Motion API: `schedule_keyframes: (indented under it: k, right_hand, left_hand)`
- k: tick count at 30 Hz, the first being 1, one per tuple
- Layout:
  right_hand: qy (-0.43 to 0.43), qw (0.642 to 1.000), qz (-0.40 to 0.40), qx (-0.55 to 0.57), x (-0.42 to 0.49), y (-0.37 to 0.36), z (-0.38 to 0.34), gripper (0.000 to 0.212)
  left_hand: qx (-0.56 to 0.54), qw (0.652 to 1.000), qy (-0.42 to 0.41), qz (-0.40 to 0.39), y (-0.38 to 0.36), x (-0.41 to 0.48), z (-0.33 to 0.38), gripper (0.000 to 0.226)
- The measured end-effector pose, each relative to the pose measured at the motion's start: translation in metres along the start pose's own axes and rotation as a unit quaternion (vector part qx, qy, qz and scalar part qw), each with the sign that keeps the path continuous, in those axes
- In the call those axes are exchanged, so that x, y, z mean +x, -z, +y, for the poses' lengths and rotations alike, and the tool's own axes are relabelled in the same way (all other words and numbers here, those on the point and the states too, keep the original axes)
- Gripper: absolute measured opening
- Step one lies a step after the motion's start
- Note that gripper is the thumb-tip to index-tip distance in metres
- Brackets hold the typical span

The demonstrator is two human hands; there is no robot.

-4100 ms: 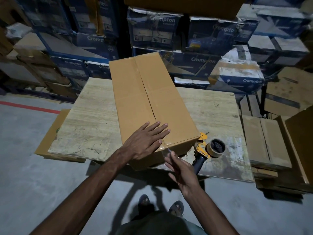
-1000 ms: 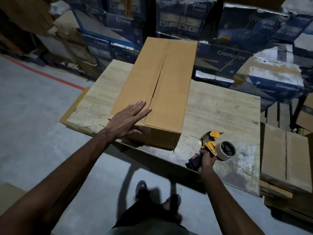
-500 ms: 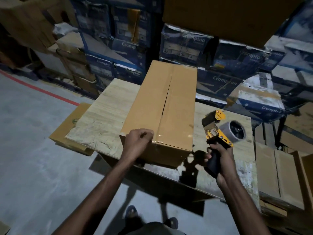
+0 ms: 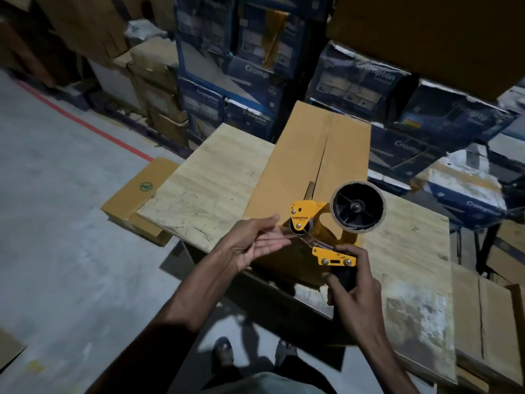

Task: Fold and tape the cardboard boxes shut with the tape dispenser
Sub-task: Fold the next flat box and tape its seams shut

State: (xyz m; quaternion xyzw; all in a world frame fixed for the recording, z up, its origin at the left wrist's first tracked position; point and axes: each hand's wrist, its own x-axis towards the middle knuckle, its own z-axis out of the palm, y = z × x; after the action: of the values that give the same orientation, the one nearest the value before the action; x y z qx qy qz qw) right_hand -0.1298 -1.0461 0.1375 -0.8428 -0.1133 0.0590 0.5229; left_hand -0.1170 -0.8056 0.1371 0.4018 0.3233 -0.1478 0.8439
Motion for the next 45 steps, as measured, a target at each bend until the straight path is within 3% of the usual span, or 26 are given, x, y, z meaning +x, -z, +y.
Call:
schedule_keyframes:
  k: [3,9,12,20,26,30,32,35,39,45]
  right_hand:
    - [0.009,1.000,-0.018,0.003,0.008,0.000,0.004,0.056]
    - [0.063,0.994,-0.081,-0.036,0.026,0.017,0.018,0.057]
    - [0.085,0.991,-0.094,-0.048,0.033,0.025,0.029,0.060]
    - [0.166,0.971,-0.142,-0.093,0.053,0.037,0.048,0.050]
    - [0.243,0.941,-0.163,-0.167,0.074,0.033,0.034,0.035]
    - [0.265,0.927,-0.177,-0.199,0.089,0.026,0.030,0.037]
    - [0.276,0.921,-0.184,-0.203,0.095,0.024,0.029,0.034]
    - [0.277,0.919,-0.182,-0.216,0.103,0.035,0.030,0.034]
    - [0.266,0.918,-0.173,-0.237,0.105,0.063,0.042,0.037]
    - [0.289,0.909,-0.167,-0.251,0.106,0.062,0.049,0.042]
  left_hand:
    - [-0.056,0.998,0.002,0.001,0.018,-0.002,-0.005,0.026]
    - [-0.094,0.995,-0.011,0.021,0.017,-0.002,-0.009,0.025]
    - [-0.071,0.996,-0.024,0.046,0.012,0.002,-0.014,0.032]
    - [0.043,0.984,-0.077,0.152,0.010,0.017,-0.025,0.004]
    - [0.099,0.967,-0.099,0.213,0.020,0.024,-0.018,0.003]
    - [0.122,0.950,-0.135,0.255,0.024,0.031,-0.010,0.023]
    - [0.117,0.950,-0.142,0.253,0.026,0.032,-0.009,0.024]
    - [0.091,0.952,-0.165,0.242,0.040,0.029,-0.007,0.007]
    - [0.073,0.946,-0.194,0.248,0.078,0.025,0.003,0.025]
    - [0.101,0.943,-0.207,0.238,0.085,0.033,0.013,0.027]
